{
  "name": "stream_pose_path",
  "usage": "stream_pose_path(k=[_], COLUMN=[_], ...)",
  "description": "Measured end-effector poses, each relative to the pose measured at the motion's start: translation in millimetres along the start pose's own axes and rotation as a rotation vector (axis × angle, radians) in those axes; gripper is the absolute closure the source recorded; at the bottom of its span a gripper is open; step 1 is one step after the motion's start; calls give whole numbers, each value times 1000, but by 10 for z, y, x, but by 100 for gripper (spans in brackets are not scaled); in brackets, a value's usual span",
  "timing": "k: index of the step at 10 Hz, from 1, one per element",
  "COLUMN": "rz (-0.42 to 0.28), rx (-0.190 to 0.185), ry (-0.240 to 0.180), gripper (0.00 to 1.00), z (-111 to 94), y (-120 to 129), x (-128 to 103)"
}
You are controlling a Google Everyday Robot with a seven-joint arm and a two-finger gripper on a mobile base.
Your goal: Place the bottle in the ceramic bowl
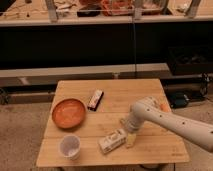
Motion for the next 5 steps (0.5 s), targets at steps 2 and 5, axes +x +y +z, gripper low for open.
stream_pose_path(k=[2,5], rz=[0,1], rx=[0,2], ry=[0,0], gripper=[29,41], z=[0,-15], y=[0,-8], x=[0,-3])
